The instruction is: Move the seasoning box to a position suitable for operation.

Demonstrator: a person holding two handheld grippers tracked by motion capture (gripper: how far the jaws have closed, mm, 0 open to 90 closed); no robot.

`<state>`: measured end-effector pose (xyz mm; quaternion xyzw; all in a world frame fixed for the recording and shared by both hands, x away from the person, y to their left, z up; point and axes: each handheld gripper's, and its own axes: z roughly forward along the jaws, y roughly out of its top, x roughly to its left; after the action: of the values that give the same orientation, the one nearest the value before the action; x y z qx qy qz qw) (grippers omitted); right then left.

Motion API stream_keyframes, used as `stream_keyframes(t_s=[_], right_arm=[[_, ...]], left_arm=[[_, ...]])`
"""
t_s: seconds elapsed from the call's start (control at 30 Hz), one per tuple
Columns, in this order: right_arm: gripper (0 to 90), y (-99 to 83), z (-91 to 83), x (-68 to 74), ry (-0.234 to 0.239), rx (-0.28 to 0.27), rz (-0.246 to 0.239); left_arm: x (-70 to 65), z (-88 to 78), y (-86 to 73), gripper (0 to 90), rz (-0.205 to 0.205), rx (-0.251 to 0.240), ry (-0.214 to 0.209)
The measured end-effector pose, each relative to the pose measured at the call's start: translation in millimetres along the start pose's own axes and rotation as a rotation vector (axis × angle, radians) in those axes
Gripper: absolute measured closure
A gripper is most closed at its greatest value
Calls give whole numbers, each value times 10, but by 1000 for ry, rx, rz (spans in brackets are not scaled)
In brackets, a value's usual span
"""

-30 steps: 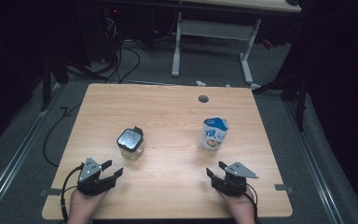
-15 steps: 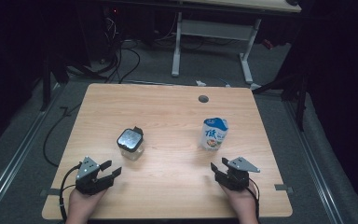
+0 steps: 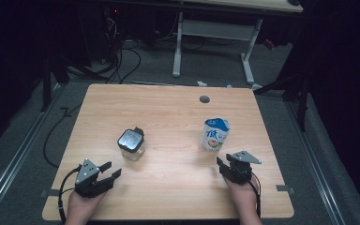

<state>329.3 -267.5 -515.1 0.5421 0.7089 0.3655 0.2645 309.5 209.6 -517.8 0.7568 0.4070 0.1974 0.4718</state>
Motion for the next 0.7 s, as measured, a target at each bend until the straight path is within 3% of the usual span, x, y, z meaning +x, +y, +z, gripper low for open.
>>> stream_keyframes(t_s=[0.2, 0.33, 0.4, 0.47, 0.57, 0.7], right_arm=[[557, 6, -25, 13, 9, -7, -6], [602, -1, -6, -21, 7, -8, 11], [653, -8, 13, -46, -2, -7, 19], [792, -20, 54, -74, -15, 2, 25], [890, -9, 61, -88, -14, 13, 46], [899, 51, 22, -54, -27, 20, 27]], left_arm=[[12, -48, 8, 478, 12, -8, 19], [47, -34, -2, 478, 0, -2, 21], [59, -19, -6, 478, 1, 5, 22], [58, -3, 4, 466, 15, 9, 40], [55, -9, 9, 460, 13, 7, 43], [50, -15, 6, 459, 2, 5, 40]])
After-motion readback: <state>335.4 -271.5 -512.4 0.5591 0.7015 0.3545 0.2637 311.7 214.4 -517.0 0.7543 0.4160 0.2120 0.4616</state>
